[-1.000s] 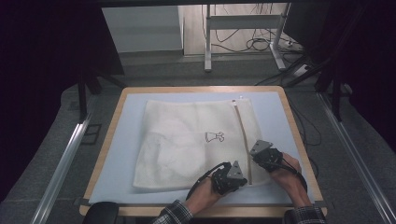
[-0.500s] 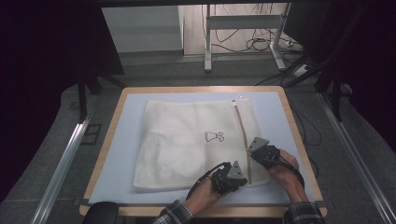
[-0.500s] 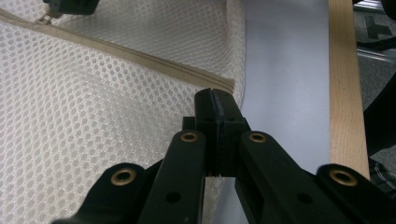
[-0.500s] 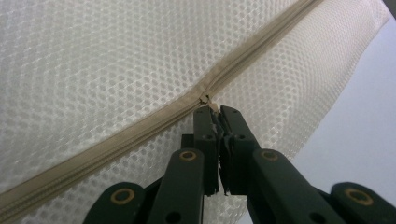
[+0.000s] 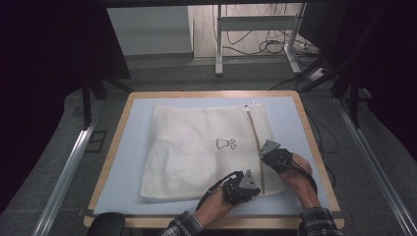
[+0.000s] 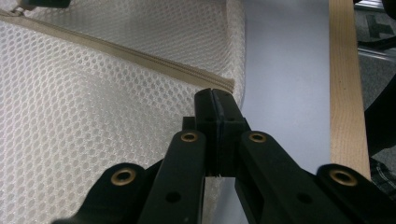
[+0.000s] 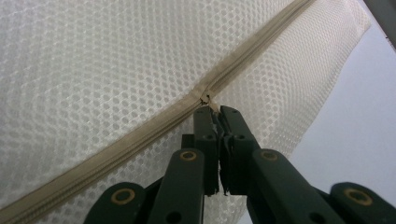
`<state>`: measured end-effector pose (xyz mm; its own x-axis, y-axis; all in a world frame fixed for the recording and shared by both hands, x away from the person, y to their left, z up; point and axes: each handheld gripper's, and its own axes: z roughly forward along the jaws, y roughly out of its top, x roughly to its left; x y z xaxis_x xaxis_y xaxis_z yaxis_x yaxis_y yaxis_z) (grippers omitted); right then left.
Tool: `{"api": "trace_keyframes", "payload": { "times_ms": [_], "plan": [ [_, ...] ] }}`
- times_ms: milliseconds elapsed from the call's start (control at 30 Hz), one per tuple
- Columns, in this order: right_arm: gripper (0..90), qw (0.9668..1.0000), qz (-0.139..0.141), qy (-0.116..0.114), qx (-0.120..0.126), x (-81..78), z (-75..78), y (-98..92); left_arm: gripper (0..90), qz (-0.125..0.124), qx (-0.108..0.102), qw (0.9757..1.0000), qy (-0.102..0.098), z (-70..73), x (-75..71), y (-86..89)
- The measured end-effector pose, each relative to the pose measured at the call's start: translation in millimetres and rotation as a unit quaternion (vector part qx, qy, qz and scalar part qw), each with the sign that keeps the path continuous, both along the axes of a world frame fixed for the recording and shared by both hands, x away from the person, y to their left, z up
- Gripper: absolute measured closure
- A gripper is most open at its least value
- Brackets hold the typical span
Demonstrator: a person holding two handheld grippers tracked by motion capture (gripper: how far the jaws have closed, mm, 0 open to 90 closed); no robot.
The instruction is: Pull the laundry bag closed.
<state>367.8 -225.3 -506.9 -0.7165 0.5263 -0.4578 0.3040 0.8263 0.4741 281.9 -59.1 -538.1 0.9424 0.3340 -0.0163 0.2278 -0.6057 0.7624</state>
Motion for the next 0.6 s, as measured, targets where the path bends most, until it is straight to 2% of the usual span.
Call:
{"api": "trace_keyframes", "payload": {
  "times_ms": [300,600],
  "plan": [
    [85.5,0.9999,-0.001,-0.004,-0.009,7.9,-1.3,4.2,90.0,0.0,0.001,1.0,0.0,0.1,0.2,0.1],
    [85.8,0.9997,-0.011,-0.02,-0.007,17.1,2.5,6.5,90.0,-0.001,0.001,1.0,-0.002,0.1,0.0,-0.1]
  ]
}}
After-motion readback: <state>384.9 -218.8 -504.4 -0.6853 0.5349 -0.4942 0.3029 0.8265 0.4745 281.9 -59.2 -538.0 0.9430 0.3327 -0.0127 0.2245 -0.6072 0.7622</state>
